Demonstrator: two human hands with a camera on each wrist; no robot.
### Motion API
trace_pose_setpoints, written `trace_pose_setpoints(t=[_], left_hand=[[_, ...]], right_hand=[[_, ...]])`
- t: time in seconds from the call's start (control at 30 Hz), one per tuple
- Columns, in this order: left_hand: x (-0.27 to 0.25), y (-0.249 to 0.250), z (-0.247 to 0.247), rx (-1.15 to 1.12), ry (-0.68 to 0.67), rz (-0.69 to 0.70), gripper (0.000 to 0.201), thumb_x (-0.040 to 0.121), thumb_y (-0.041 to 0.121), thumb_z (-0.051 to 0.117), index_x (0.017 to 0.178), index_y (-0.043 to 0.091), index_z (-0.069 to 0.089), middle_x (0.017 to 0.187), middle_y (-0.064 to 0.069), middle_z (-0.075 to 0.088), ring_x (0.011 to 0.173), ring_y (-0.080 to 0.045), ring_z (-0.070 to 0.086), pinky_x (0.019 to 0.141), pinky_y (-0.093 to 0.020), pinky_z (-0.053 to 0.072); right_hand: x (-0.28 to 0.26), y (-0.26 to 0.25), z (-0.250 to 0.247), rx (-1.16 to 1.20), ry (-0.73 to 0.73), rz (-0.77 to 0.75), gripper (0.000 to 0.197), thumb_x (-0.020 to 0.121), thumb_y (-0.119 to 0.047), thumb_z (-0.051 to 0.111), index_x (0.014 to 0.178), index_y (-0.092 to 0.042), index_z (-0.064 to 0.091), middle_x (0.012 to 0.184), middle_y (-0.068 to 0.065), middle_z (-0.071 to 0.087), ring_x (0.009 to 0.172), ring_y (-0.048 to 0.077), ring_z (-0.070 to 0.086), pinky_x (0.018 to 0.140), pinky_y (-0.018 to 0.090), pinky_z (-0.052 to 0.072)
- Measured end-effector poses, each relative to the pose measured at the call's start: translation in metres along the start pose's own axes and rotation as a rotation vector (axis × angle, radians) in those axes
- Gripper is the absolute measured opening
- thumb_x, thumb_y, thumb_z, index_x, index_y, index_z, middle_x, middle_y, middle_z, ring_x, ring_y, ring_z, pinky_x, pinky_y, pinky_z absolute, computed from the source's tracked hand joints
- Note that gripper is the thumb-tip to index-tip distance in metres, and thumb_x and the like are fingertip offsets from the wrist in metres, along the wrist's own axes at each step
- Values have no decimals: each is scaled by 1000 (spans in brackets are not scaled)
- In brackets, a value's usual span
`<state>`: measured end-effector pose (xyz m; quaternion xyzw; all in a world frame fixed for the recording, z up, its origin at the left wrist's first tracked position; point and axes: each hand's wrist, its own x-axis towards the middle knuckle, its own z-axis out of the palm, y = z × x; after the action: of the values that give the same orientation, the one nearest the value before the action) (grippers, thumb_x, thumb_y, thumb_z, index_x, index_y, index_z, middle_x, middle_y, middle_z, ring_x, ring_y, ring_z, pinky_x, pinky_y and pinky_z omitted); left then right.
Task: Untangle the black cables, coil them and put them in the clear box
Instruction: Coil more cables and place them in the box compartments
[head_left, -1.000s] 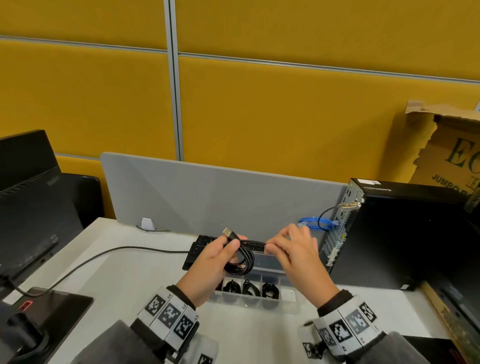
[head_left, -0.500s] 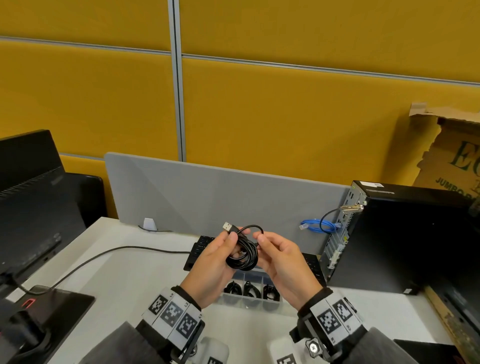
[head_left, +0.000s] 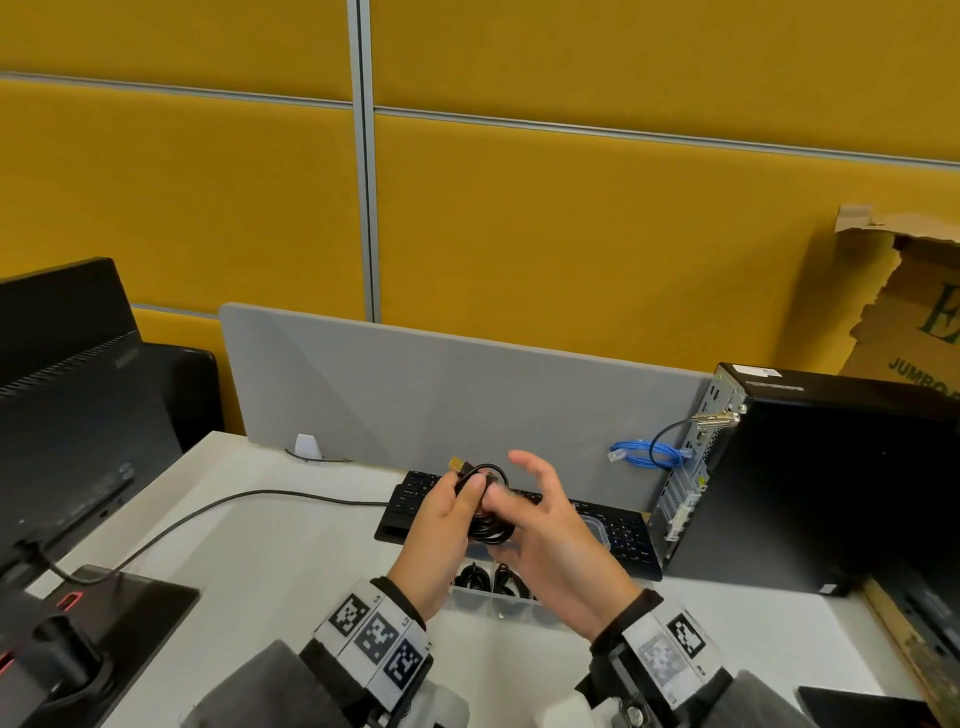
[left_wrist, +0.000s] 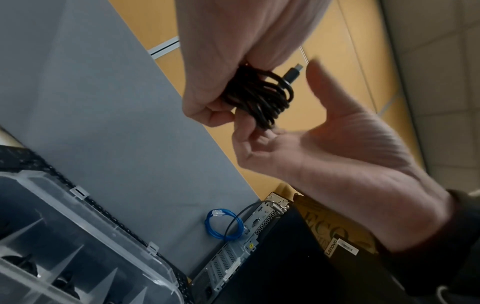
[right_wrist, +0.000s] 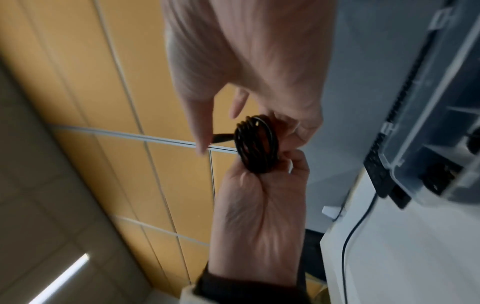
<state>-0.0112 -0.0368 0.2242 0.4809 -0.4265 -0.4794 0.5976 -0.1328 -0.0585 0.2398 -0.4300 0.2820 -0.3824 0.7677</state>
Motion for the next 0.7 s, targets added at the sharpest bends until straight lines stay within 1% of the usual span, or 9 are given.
trace_pose_setpoints(t=[0.07,0.17,0.3,0.37,0.4,0.47,0.57,0.67,0.7], left_hand=[[0,-2,0,77,5,-2,26,97,30,42,106,11,58,97,-17,64,93,-24,64,89,-42,51],[-2,-2,1,117,-48,-17,23,98,24,41,111,15,58,109,-9,67,103,-21,63,94,-42,50],[1,1,-2,-69,-64,-39,22,97,13,43,114,6,54,116,-18,63,108,-27,62,95,-42,50],[2,6,-4,-220,-56,-43,22,94,9,45,113,2,54,112,-22,62,104,-29,62,88,-38,54],[4,8,-6,-291,-54,-42,22,93,8,46,113,1,54,107,-23,60,102,-30,60,86,-36,55],[6,13,-7,-364,-46,-28,23,93,8,47,114,3,53,93,-20,56,95,-28,56,83,-35,56],[8,19,-7,-367,-5,21,22,91,7,49,112,6,55,69,-5,51,72,-14,54,82,-34,54],[7,21,-4,-377,29,67,22,88,5,53,110,7,57,61,0,50,63,-11,50,75,-28,53],[7,21,-3,-365,33,82,21,88,7,54,109,7,57,60,1,49,63,-13,49,75,-28,51]], right_hand=[[-1,-1,1,-205,-15,-21,43,81,-5,69,116,-21,53,108,21,65,97,29,66,92,42,51],[-1,-1,-1,-355,99,-90,18,83,-13,68,100,-12,64,102,14,70,92,27,68,79,34,55],[1,-6,-6,-623,253,-320,4,79,-16,71,83,-15,70,92,9,68,85,16,67,73,28,56],[0,-12,-5,-777,337,-472,5,79,-17,72,76,-19,68,84,2,66,79,9,64,73,27,55],[-3,-14,-3,-837,354,-539,8,80,-17,71,75,-21,65,80,-1,66,78,6,63,71,21,54],[-10,-18,1,-972,365,-687,14,82,-15,69,75,-23,60,77,-7,62,79,2,59,67,10,47],[-14,-18,-5,-1214,314,-819,16,86,-14,65,77,-20,53,74,-9,53,71,7,54,62,14,44],[-14,-20,-9,-1417,222,-692,3,94,-19,52,93,-17,54,82,-11,52,72,1,50,67,13,39],[-16,-21,-8,-1478,191,-645,11,97,-21,46,102,-17,55,88,-10,56,76,0,52,71,14,39]])
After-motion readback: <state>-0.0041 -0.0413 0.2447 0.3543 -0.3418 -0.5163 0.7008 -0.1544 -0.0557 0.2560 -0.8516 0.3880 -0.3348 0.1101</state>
